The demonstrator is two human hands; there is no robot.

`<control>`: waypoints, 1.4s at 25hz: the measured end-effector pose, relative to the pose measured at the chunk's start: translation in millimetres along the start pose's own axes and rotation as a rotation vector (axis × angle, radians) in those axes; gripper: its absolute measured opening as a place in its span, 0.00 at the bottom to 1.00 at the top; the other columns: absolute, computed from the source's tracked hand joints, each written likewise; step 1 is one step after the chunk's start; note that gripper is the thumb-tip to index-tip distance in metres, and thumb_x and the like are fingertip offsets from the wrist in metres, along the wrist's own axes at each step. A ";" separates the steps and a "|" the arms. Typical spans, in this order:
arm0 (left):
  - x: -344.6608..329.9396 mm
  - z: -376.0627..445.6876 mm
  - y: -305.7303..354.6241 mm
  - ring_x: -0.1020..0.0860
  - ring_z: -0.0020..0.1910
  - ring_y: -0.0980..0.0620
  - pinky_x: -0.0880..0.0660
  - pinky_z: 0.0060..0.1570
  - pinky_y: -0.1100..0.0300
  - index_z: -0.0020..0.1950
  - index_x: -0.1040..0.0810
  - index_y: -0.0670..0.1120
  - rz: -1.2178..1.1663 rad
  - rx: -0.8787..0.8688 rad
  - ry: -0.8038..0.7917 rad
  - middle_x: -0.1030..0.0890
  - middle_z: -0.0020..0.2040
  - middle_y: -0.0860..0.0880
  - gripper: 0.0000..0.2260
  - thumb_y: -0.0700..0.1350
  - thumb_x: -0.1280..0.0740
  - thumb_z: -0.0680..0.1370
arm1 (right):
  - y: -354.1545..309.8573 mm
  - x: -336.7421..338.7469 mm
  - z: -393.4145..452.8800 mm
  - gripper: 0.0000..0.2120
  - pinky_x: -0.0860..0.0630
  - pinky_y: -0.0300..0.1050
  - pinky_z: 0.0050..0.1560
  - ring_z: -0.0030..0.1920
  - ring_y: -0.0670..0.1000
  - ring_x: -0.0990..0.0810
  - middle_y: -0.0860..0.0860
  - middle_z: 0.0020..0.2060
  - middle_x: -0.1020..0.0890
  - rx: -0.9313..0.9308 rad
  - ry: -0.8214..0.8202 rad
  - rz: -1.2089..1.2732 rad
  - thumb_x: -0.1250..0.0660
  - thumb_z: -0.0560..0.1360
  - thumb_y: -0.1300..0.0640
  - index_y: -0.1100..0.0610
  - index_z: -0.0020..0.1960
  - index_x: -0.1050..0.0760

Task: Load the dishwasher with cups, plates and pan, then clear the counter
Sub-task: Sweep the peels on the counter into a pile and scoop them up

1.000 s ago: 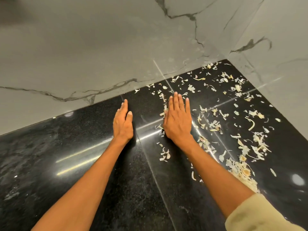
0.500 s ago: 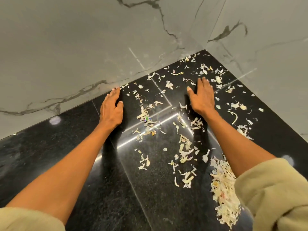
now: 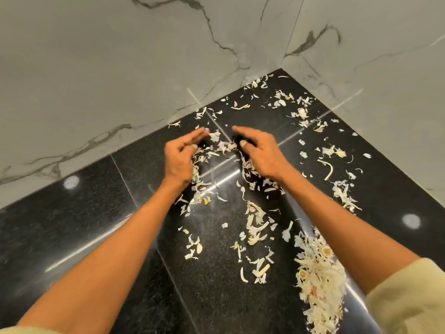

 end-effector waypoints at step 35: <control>-46.6 81.5 7.8 0.19 0.41 0.55 0.19 0.53 0.58 0.67 0.22 0.43 0.428 -0.125 0.376 0.18 0.61 0.45 0.21 0.32 0.40 0.76 | 98.8 116.1 131.6 0.21 0.37 0.49 0.75 0.71 0.49 0.31 0.52 0.72 0.27 -0.161 0.283 -0.047 0.40 0.81 0.61 0.56 0.73 0.28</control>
Point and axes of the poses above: each hand's wrist, its own z-axis towards the middle knuckle, its own x-axis out of the back of the hand, y = z × x, the point moved 5 cm from there along z, towards the middle knuckle
